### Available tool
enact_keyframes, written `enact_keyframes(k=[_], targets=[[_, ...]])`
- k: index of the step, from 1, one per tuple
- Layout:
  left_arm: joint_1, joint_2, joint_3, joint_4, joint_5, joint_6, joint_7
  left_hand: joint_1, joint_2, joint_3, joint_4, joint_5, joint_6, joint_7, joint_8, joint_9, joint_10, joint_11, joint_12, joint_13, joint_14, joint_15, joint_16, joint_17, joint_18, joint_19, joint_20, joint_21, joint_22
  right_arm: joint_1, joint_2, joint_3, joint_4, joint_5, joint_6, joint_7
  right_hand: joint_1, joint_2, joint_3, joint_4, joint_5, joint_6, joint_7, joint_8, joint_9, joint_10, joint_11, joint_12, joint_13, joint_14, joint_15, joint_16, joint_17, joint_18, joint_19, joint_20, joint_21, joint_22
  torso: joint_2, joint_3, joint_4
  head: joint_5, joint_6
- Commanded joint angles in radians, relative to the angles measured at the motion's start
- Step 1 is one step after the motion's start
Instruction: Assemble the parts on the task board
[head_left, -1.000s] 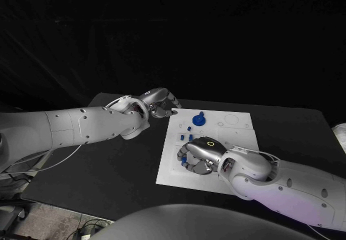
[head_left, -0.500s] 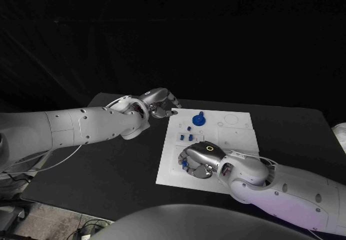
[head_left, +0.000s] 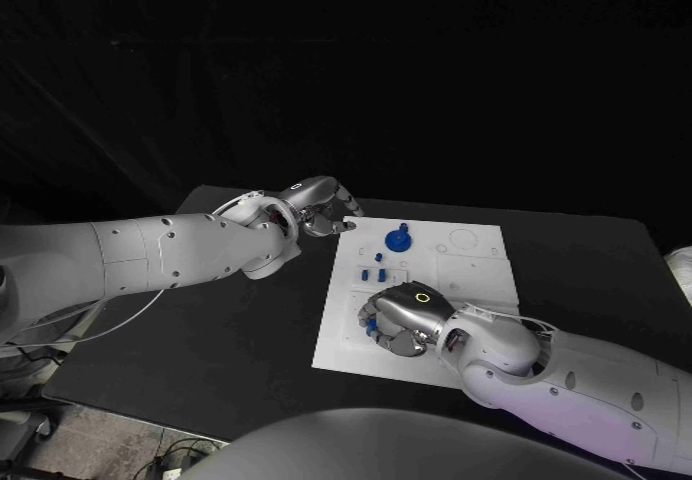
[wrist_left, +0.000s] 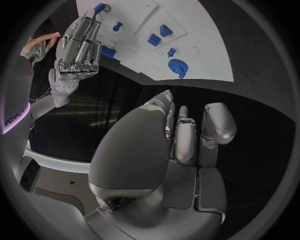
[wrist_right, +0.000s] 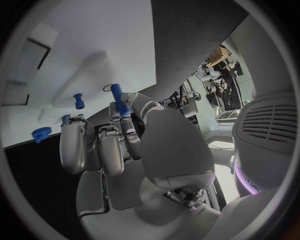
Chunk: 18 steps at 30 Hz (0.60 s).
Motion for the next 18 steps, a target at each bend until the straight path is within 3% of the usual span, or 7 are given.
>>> enact_keyframes(k=[1, 11, 18], targets=[[0.0, 0.001, 0.001, 0.003, 0.004, 0.015, -0.004, 0.005, 0.002, 0.007, 0.0, 0.005, 0.001, 0.007, -0.005, 0.0, -0.005, 0.0, -0.002, -0.001, -0.007, -0.002, -0.003, 0.0, 0.016, -0.008, -0.002, -0.006, 0.137, -0.003, -0.002, -0.001, -0.002, -0.027, -0.003, -0.006, 0.009, 0.0, 0.002, -0.002, -0.004, -0.001, 0.001, -0.004, 0.001, 0.042, -0.033, -0.005, -0.003, 0.005, -0.001, -0.006, 0.071, -0.007, -0.002, -0.002, -0.004, 0.182, 0.0, 0.0002, -0.0001, -0.001, 0.0], [0.0, 0.005, 0.001, -0.002, 0.004, 0.023, -0.009, 0.004, 0.003, 0.008, 0.0, 0.005, 0.001, 0.008, -0.005, 0.0, -0.005, 0.0, -0.002, -0.001, -0.008, -0.001, -0.004, 0.0, 0.016, -0.008, -0.002, -0.004, 0.138, -0.005, -0.007, -0.001, -0.003, -0.033, 0.0, -0.018, 0.011, -0.002, 0.01, -0.006, -0.009, 0.0, 0.0, -0.004, 0.003, 0.041, -0.033, -0.009, -0.004, 0.003, -0.001, -0.008, 0.068, -0.006, -0.006, -0.002, -0.008, 0.18, 0.001, -0.0007, -0.0002, -0.003, 0.0], [-0.003, 0.007, 0.001, -0.005, 0.004, 0.027, -0.01, 0.003, 0.004, 0.008, 0.001, 0.005, 0.0, 0.009, -0.005, 0.0, -0.005, 0.001, -0.002, -0.001, -0.008, -0.001, -0.004, -0.001, 0.016, -0.009, -0.002, -0.008, 0.137, -0.009, -0.004, -0.001, -0.012, -0.06, -0.025, -0.026, 0.01, -0.003, 0.013, -0.008, -0.01, -0.002, 0.001, -0.005, 0.004, 0.039, -0.032, -0.012, -0.005, 0.003, 0.0, -0.008, 0.068, -0.006, -0.007, -0.001, -0.009, 0.18, 0.0, 0.0, 0.0008, -0.002, 0.0]])
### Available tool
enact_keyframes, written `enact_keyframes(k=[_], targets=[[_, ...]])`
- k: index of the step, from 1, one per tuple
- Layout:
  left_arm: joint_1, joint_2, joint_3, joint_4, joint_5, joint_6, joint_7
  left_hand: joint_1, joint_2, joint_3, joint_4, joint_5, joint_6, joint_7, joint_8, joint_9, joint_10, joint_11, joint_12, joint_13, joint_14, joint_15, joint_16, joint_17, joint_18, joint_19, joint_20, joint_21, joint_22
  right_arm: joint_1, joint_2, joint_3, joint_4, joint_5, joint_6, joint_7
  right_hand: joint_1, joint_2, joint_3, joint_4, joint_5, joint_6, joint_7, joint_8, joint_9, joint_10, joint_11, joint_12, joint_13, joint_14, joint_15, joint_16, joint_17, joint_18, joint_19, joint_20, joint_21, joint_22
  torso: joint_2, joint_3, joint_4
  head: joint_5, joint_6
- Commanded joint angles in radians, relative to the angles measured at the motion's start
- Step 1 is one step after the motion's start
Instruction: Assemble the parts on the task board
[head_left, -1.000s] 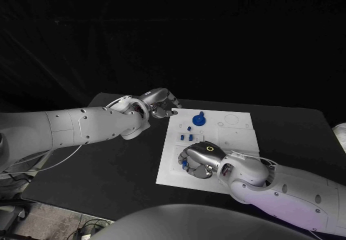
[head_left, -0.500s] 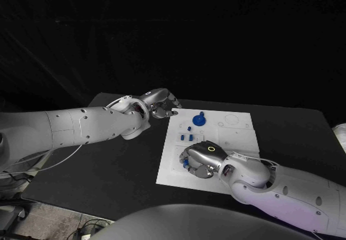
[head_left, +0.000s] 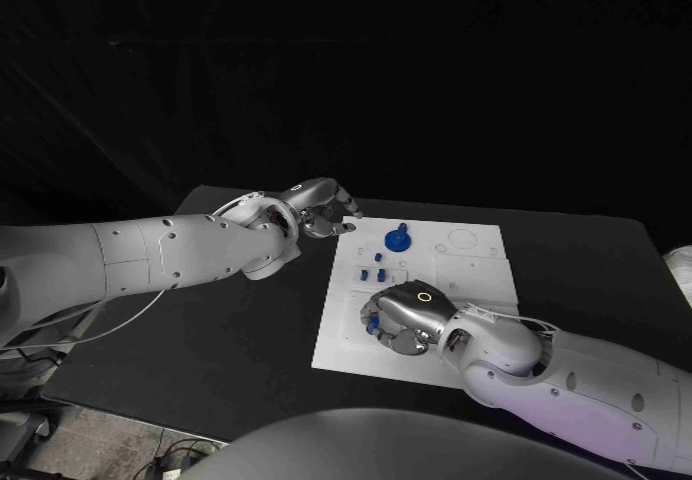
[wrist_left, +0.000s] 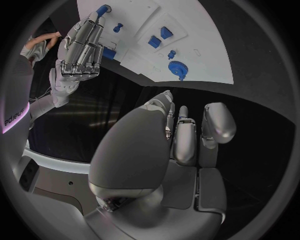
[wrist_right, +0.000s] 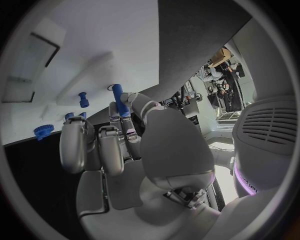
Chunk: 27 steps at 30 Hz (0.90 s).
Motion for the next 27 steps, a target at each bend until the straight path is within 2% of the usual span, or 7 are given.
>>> enact_keyframes(k=[1, 16, 20, 27], targets=[[-0.001, 0.002, 0.001, 0.0, 0.004, 0.015, -0.003, 0.003, 0.004, 0.005, -0.002, 0.005, 0.0, 0.009, -0.005, 0.0, -0.005, 0.001, -0.002, -0.001, -0.008, -0.001, -0.004, -0.001, 0.016, -0.005, 0.002, -0.003, 0.137, -0.006, 0.002, -0.002, -0.008, -0.044, -0.01, -0.021, 0.013, -0.001, 0.005, 0.0, -0.006, -0.002, 0.001, -0.005, 0.002, 0.036, -0.034, -0.005, 0.001, 0.003, 0.0, -0.004, 0.067, -0.006, -0.007, -0.001, -0.002, 0.18, 0.0, 0.0004, 0.0011, 0.0, 0.0], [-0.002, 0.001, 0.001, 0.0, 0.004, 0.023, -0.01, 0.002, 0.006, 0.006, -0.002, 0.005, -0.002, 0.013, -0.006, 0.0, -0.006, 0.0, -0.002, -0.001, -0.009, -0.001, -0.005, -0.003, 0.017, -0.006, 0.002, -0.005, 0.136, -0.011, 0.005, -0.002, -0.021, -0.056, 0.0, -0.035, 0.017, -0.002, 0.017, -0.008, -0.008, -0.002, 0.001, -0.006, 0.005, 0.033, -0.032, -0.009, 0.0, -0.001, 0.001, -0.006, 0.061, -0.004, -0.012, -0.001, -0.008, 0.178, 0.0, 0.0002, -0.0001, 0.004, 0.0], [-0.002, 0.002, 0.001, -0.001, 0.004, 0.025, -0.012, 0.002, 0.006, 0.006, -0.002, 0.006, -0.002, 0.014, -0.006, 0.0, -0.006, 0.0, -0.002, -0.001, -0.009, 0.0, -0.005, -0.004, 0.017, -0.007, 0.002, -0.006, 0.136, -0.012, 0.006, -0.002, -0.021, -0.055, 0.01, -0.035, 0.007, -0.01, 0.025, -0.009, -0.017, -0.02, 0.002, -0.017, 0.005, 0.011, -0.026, -0.023, -0.003, -0.005, 0.006, -0.009, 0.056, -0.003, -0.017, 0.002, -0.011, 0.177, 0.0, 0.0002, -0.0002, 0.002, 0.0], [-0.002, 0.003, 0.001, -0.002, 0.004, 0.029, -0.014, 0.001, 0.006, 0.006, -0.002, 0.006, -0.002, 0.015, -0.006, 0.0, -0.007, 0.001, -0.002, -0.001, -0.01, 0.0, -0.006, -0.004, 0.017, -0.007, 0.002, -0.006, 0.136, -0.013, 0.007, -0.002, -0.022, -0.049, 0.019, -0.031, -0.029, -0.026, 0.037, 0.005, -0.119, -0.104, -0.01, -0.079, -0.029, -0.058, -0.002, -0.045, -0.001, -0.014, 0.029, -0.013, 0.044, 0.0, -0.031, 0.022, -0.027, 0.17, 0.0, 0.0001, -0.0001, 0.003, 0.0]])
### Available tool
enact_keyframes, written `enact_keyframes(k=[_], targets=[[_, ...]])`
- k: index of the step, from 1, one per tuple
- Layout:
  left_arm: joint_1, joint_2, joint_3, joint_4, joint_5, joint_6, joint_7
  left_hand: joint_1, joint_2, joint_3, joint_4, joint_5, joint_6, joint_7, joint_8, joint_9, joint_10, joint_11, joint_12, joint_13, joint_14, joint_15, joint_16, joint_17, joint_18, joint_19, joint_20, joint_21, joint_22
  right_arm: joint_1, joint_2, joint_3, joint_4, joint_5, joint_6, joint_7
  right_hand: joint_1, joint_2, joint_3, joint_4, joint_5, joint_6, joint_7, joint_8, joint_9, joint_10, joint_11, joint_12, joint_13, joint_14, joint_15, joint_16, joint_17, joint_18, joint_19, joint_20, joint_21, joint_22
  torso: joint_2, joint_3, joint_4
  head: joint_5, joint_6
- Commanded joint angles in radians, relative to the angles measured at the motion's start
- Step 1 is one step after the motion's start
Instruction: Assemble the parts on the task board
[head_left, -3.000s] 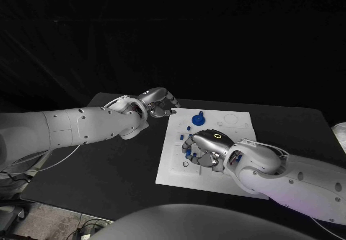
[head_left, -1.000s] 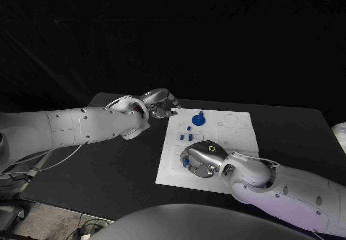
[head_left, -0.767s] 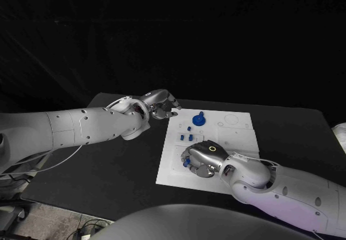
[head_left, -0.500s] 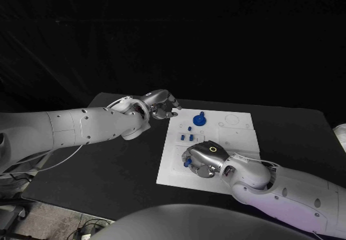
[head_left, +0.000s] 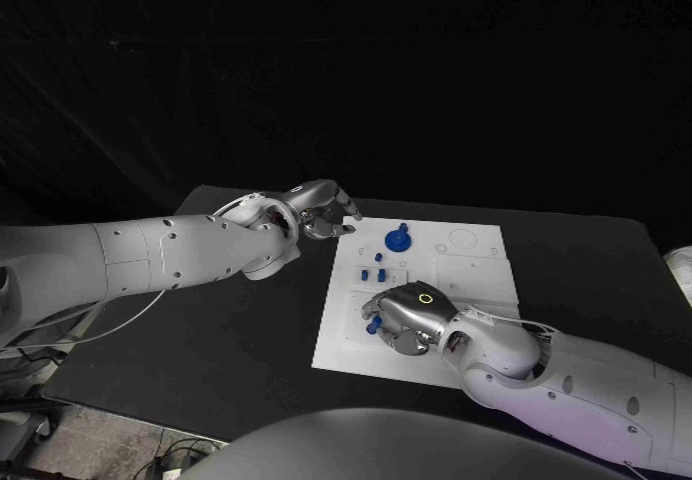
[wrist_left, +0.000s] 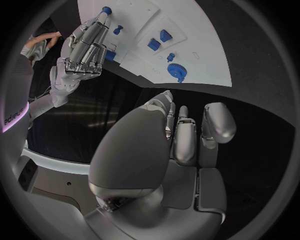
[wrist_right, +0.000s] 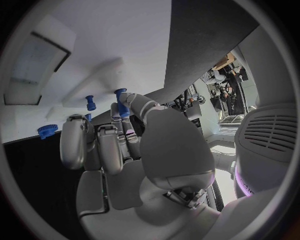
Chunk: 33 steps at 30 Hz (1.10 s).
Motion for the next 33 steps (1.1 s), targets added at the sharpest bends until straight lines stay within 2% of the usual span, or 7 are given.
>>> enact_keyframes(k=[1, 8, 13, 20, 26, 29, 33], targets=[[0.0, 0.003, 0.001, 0.0, 0.005, 0.015, -0.004, 0.001, 0.006, 0.006, -0.002, 0.006, -0.002, 0.007, -0.006, 0.0, -0.007, 0.001, -0.002, -0.001, -0.01, 0.0, -0.006, -0.001, 0.017, -0.007, 0.002, -0.006, 0.136, -0.002, 0.0, -0.001, -0.001, -0.01, 0.025, -0.007, -0.024, -0.012, 0.002, 0.008, -0.035, -0.028, -0.007, -0.022, -0.016, -0.029, 0.01, -0.008, 0.0, -0.004, 0.013, -0.007, 0.042, 0.001, -0.01, 0.008, -0.009, 0.169, 0.0, 0.0, 0.0, 0.0, 0.0], [0.0, 0.004, 0.001, -0.002, 0.007, 0.018, -0.006, 0.001, 0.006, 0.006, -0.002, 0.006, -0.002, 0.007, -0.006, 0.0, -0.007, 0.001, -0.002, -0.001, -0.01, 0.0, -0.006, -0.001, 0.017, -0.007, 0.002, -0.006, 0.136, -0.003, -0.001, -0.001, 0.002, 0.005, 0.006, 0.005, -0.033, -0.023, -0.003, 0.019, -0.091, -0.093, -0.022, -0.072, -0.06, -0.086, 0.024, 0.0, 0.013, -0.014, 0.026, -0.011, 0.029, 0.005, -0.023, 0.024, -0.028, 0.163, 0.0, 0.0003, 0.0005, 0.002, 0.0], [0.0, 0.003, 0.001, -0.003, 0.01, 0.018, -0.007, 0.001, 0.006, 0.006, -0.002, 0.005, -0.003, 0.007, -0.006, -0.001, -0.007, 0.001, -0.002, -0.001, -0.01, 0.0, -0.006, -0.002, 0.017, -0.007, 0.002, -0.007, 0.136, -0.003, -0.006, -0.001, 0.009, 0.028, -0.017, 0.012, -0.031, -0.028, -0.02, 0.024, -0.121, -0.126, -0.031, -0.082, -0.087, -0.155, 0.032, 0.0, 0.021, -0.019, 0.032, -0.013, 0.022, 0.009, -0.034, 0.031, -0.045, 0.157, 0.0, 0.0001, 0.0006, 0.003, 0.0], [0.0, 0.001, 0.001, -0.001, 0.012, 0.015, -0.006, 0.001, 0.006, 0.006, -0.002, 0.005, -0.003, 0.007, -0.006, -0.001, -0.007, 0.001, -0.002, -0.001, -0.01, 0.0, -0.006, -0.002, 0.017, -0.007, 0.002, -0.007, 0.136, 0.009, -0.041, -0.001, 0.042, 0.035, -0.094, 0.024, -0.013, -0.033, -0.061, 0.034, -0.141, -0.189, -0.047, -0.082, -0.124, -0.261, 0.043, 0.015, 0.031, -0.031, 0.037, -0.017, 0.007, 0.016, -0.051, 0.038, -0.074, 0.148, -0.001, 0.0001, 0.0003, 0.001, 0.0], [0.0, 0.0, 0.0, 0.001, 0.012, 0.011, -0.004, 0.0, 0.006, 0.005, -0.002, 0.005, -0.004, 0.007, -0.006, -0.001, -0.007, 0.002, -0.002, -0.001, -0.01, 0.0, -0.006, -0.002, 0.017, -0.007, 0.002, -0.008, 0.136, 0.057, -0.113, -0.001, 0.108, 0.033, -0.15, 0.033, 0.015, -0.039, -0.102, 0.056, -0.143, -0.252, -0.071, -0.081, -0.158, -0.315, 0.047, 0.047, 0.036, -0.039, 0.039, -0.019, -0.003, 0.019, -0.06, 0.039, -0.09, 0.144, 0.0, 0.0002, 0.0003, 0.0, 0.0], [0.0, -0.001, 0.0, 0.003, 0.012, 0.006, -0.002, 0.0, 0.006, 0.005, -0.002, 0.005, -0.005, 0.006, -0.007, -0.001, -0.008, 0.002, -0.002, -0.001, -0.011, 0.0, -0.007, -0.003, 0.017, -0.008, 0.003, -0.009, 0.136, 0.104, -0.173, -0.001, 0.159, 0.048, -0.163, 0.042, 0.031, -0.035, -0.107, 0.064, -0.135, -0.264, -0.077, -0.08, -0.167, -0.321, 0.046, 0.061, 0.037, -0.039, 0.037, -0.019, -0.004, 0.019, -0.059, 0.038, -0.09, 0.144, -0.001, -0.0001, -0.0001, -0.003, 0.0], [0.0, -0.001, 0.0, 0.003, 0.01, 0.001, 0.001, 0.001, 0.004, 0.005, -0.003, 0.005, -0.009, 0.007, -0.008, -0.001, -0.009, 0.002, -0.002, -0.001, -0.011, 0.001, -0.007, -0.003, 0.017, -0.008, 0.003, -0.009, 0.136, 0.165, -0.25, -0.001, 0.22, 0.076, -0.145, 0.042, 0.067, -0.023, -0.087, 0.053, -0.102, -0.246, -0.074, -0.067, -0.171, -0.308, 0.042, 0.084, 0.037, -0.041, 0.03, -0.019, -0.005, 0.018, -0.056, 0.032, -0.088, 0.147, -0.003, -0.0021, -0.0005, -0.009, 0.0]])
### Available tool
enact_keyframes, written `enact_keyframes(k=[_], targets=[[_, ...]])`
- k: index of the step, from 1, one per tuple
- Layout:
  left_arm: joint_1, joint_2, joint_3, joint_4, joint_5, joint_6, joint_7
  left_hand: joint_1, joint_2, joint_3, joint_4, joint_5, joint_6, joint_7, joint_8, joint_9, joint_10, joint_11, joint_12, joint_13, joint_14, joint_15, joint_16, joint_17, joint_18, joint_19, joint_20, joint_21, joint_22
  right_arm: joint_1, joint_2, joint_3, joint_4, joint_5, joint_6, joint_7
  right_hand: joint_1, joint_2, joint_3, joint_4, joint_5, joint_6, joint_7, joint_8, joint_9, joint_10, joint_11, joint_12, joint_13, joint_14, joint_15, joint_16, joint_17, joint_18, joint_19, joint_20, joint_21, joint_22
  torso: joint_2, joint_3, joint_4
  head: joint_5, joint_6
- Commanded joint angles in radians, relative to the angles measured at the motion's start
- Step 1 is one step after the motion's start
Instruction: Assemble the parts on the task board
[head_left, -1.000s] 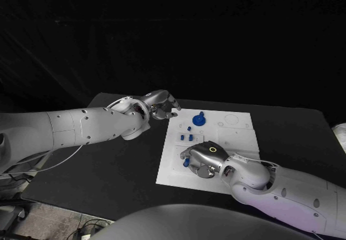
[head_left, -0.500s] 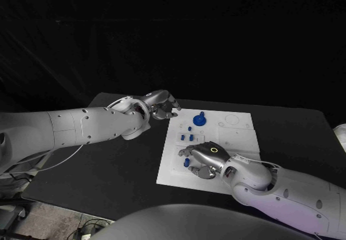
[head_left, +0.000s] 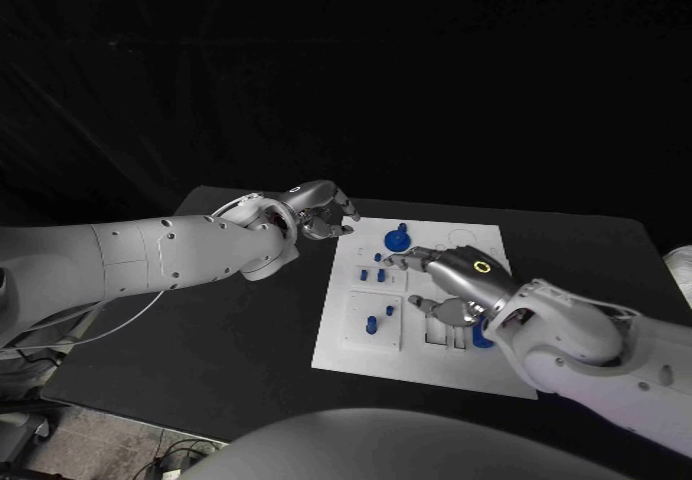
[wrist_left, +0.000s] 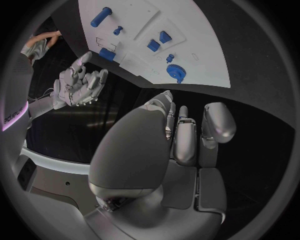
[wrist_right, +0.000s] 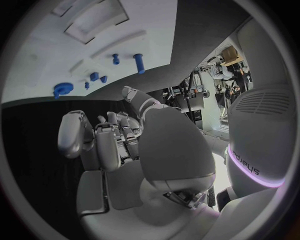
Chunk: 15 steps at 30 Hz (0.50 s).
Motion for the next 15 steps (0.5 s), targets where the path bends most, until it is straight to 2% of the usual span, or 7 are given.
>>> enact_keyframes(k=[1, 5, 7, 9, 10, 11, 15], targets=[[0.0, 0.002, 0.0, 0.004, 0.004, -0.006, 0.007, 0.001, 0.004, 0.005, -0.003, 0.005, -0.005, 0.003, -0.004, -0.001, -0.005, -0.001, -0.002, -0.001, -0.007, -0.003, -0.007, -0.001, 0.017, -0.005, -0.001, -0.006, 0.135, 0.044, -0.054, 0.0, 0.047, 0.049, -0.017, 0.019, 0.012, 0.004, 0.013, -0.003, 0.007, 0.021, 0.002, 0.01, -0.002, 0.018, -0.004, 0.015, 0.0, -0.003, -0.008, -0.004, -0.002, 0.018, -0.003, -0.008, 0.001, 0.148, -0.003, -0.003, -0.0003, -0.009, 0.0], [-0.002, 0.005, 0.0, 0.005, 0.003, -0.01, 0.009, 0.001, 0.003, 0.005, -0.004, 0.005, -0.007, 0.004, -0.005, -0.002, -0.006, -0.001, -0.002, -0.001, -0.009, -0.003, -0.009, -0.004, 0.018, -0.006, 0.0, -0.011, 0.134, 0.107, -0.123, -0.002, 0.08, 0.126, 0.002, 0.025, 0.003, 0.02, 0.044, 0.009, -0.005, 0.09, 0.028, 0.043, 0.0, 0.115, -0.018, 0.049, -0.01, 0.009, -0.013, 0.004, 0.012, 0.011, 0.016, -0.013, 0.025, 0.158, -0.008, -0.0077, -0.0021, -0.021, 0.0], [-0.003, 0.008, -0.001, 0.004, 0.002, -0.012, 0.01, 0.001, 0.003, 0.005, -0.004, 0.005, -0.007, 0.004, -0.005, -0.002, -0.006, -0.001, -0.002, -0.001, -0.009, -0.003, -0.009, -0.004, 0.018, -0.006, 0.0, -0.011, 0.134, 0.13, -0.149, -0.004, 0.084, 0.171, 0.026, 0.017, -0.012, 0.034, 0.064, 0.026, -0.022, 0.165, 0.051, 0.079, 0.01, 0.256, -0.046, 0.097, -0.008, 0.022, -0.031, 0.012, 0.028, 0.006, 0.034, -0.02, 0.046, 0.165, -0.012, -0.0105, -0.0016, -0.032, 0.0], [-0.004, 0.01, -0.001, 0.003, 0.002, -0.013, 0.009, 0.001, 0.003, 0.005, -0.004, 0.005, -0.008, 0.004, -0.005, -0.002, -0.007, -0.002, -0.002, -0.001, -0.009, -0.003, -0.009, -0.004, 0.019, -0.008, 0.0, -0.015, 0.133, 0.148, -0.167, -0.006, 0.078, 0.234, 0.087, -0.013, -0.013, 0.044, 0.065, 0.029, -0.027, 0.286, 0.069, 0.146, 0.042, 0.38, -0.093, 0.157, 0.012, 0.023, -0.063, 0.01, 0.025, 0.008, 0.036, -0.047, 0.048, 0.165, -0.015, -0.0128, -0.0019, -0.043, 0.0], [-0.005, 0.011, -0.002, 0.003, 0.002, -0.013, 0.008, 0.001, 0.003, 0.005, -0.004, 0.005, -0.008, 0.004, -0.005, -0.002, -0.007, -0.002, -0.002, -0.001, -0.009, -0.003, -0.009, -0.004, 0.019, -0.008, 0.0, -0.015, 0.133, 0.155, -0.171, -0.006, 0.069, 0.269, 0.126, -0.037, -0.024, 0.043, 0.06, 0.035, -0.028, 0.348, 0.058, 0.18, 0.06, 0.45, -0.109, 0.193, 0.028, 0.013, -0.079, 0.001, 0.007, 0.01, 0.029, -0.063, 0.037, 0.161, -0.018, -0.014, -0.0014, -0.05, 0.0], [-0.005, 0.013, -0.002, 0.002, 0.002, -0.013, 0.008, 0.001, 0.003, 0.005, -0.004, 0.005, -0.008, 0.004, -0.005, -0.002, -0.007, -0.002, -0.002, -0.001, -0.009, -0.003, -0.009, -0.004, 0.019, -0.008, 0.0, -0.015, 0.133, 0.161, -0.173, -0.007, 0.057, 0.305, 0.165, -0.062, -0.047, 0.045, 0.048, 0.052, -0.047, 0.369, 0.048, 0.191, 0.066, 0.507, -0.119, 0.229, 0.045, -0.007, -0.083, -0.015, -0.027, 0.016, 0.008, -0.072, 0.008, 0.151, -0.02, -0.0149, -0.0011, -0.057, 0.0], [-0.01, 0.017, -0.002, 0.002, 0.002, -0.014, 0.006, 0.001, 0.004, 0.005, -0.003, 0.005, -0.009, 0.006, -0.005, -0.002, -0.006, -0.002, -0.001, 0.0, -0.009, -0.003, -0.008, -0.003, 0.018, -0.007, 0.0, -0.013, 0.133, 0.173, -0.159, -0.01, -0.005, 0.416, 0.313, -0.166, -0.144, 0.04, 0.005, 0.122, -0.101, 0.377, 0.026, 0.185, 0.073, 0.548, -0.136, 0.277, 0.097, -0.011, -0.102, -0.025, -0.032, 0.021, -0.017, -0.092, -0.031, 0.139, -0.026, -0.0169, 0.0002, -0.075, 0.0]])
